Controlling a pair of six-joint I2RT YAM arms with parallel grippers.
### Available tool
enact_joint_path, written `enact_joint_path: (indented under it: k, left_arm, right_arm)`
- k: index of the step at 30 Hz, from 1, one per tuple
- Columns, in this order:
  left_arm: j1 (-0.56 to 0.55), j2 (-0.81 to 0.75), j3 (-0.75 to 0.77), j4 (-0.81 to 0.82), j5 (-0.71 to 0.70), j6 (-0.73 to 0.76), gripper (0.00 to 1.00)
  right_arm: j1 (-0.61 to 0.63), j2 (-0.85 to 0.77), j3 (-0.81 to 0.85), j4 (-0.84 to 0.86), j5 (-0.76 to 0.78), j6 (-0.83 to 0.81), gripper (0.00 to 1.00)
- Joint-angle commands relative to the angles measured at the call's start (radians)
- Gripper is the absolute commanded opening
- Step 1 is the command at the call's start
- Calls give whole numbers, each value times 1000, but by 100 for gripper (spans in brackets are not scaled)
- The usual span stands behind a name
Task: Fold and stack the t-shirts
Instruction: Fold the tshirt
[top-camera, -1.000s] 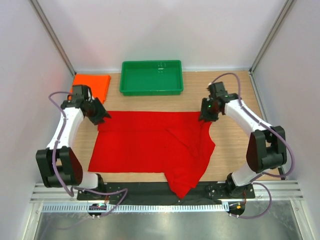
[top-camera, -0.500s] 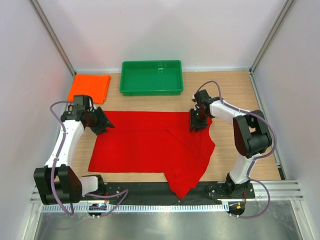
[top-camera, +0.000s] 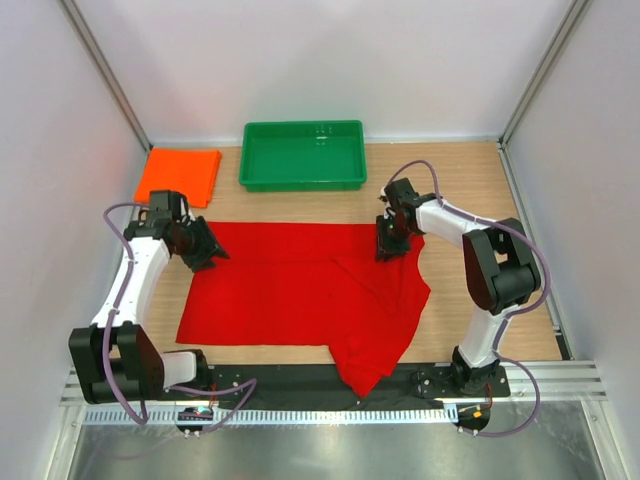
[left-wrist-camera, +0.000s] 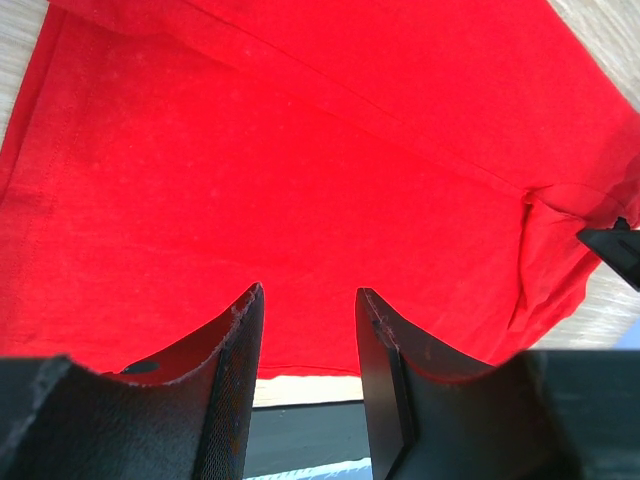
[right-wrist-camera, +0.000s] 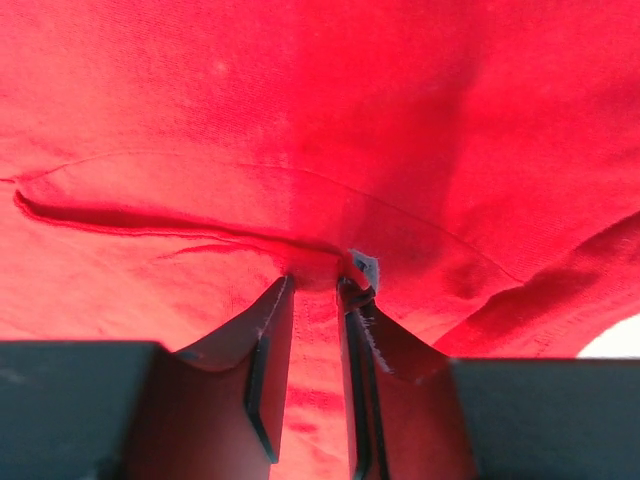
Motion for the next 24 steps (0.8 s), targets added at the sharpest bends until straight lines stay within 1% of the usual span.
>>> enact_joint_path:
  k: [1, 3, 5, 8, 11, 17, 20, 24]
  left_arm:
    - [-1, 7, 25, 0, 7, 24, 43]
    - [-3, 13, 27, 0, 2, 26, 43]
    - [-1, 18, 28, -2, -4, 37, 43]
    - [-3, 25, 36, -6, -15, 46, 43]
    - [-1, 28, 38, 0, -11, 46, 43]
    - [-1, 45, 39, 12, -10, 46, 43]
    - [-1, 48, 35, 17, -15, 49, 43]
    - [-1, 53, 36, 21, -13, 47, 43]
  right_arm:
    - [15, 8, 43, 18, -11, 10, 29]
    - [19, 0, 43, 18, -11, 13, 27]
    - [27, -4, 40, 15, -3, 13, 22]
    - [32, -18, 34, 9, -3, 16, 10]
    - [42, -37, 34, -8, -13, 24, 3]
    - [96, -116, 11, -22, -51, 79, 2]
    - [131, -141, -18, -7, -80, 154, 3]
    - [176, -167, -55, 10, -79, 213, 3]
